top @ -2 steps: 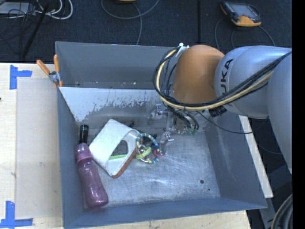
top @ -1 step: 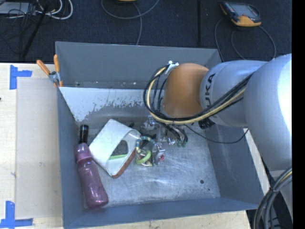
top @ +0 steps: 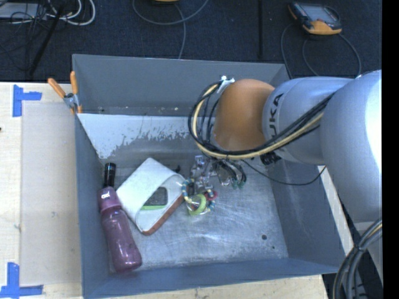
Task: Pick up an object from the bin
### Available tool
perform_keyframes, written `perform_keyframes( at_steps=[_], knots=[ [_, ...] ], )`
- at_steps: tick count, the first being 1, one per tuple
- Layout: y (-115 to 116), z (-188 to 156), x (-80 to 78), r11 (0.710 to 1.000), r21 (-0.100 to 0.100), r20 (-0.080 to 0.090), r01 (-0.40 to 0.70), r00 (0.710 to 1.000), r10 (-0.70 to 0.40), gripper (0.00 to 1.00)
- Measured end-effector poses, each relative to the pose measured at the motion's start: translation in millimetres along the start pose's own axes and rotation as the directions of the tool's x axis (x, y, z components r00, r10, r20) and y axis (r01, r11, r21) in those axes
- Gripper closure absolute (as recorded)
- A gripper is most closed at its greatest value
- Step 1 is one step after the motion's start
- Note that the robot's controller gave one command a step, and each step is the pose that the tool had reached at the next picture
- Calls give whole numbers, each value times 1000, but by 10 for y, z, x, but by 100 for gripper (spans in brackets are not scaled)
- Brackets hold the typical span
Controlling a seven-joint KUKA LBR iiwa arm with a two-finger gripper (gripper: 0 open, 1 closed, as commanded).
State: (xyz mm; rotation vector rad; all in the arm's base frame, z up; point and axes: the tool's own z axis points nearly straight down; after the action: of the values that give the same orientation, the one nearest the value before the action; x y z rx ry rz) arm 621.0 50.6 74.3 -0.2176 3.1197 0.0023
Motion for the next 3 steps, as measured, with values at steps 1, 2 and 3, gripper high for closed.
perform_keyframes(
  at_steps=[1, 2, 3],
  knots=[
    [0, 0, 0, 1000, 0, 0, 0, 1000, 0, 100],
    [2, -33, 15, 1000, 0, -6, 0, 1000, 0, 100],
    [4, -196, 38, 1000, 0, -19, 1, 1000, -1, 100]
  ],
)
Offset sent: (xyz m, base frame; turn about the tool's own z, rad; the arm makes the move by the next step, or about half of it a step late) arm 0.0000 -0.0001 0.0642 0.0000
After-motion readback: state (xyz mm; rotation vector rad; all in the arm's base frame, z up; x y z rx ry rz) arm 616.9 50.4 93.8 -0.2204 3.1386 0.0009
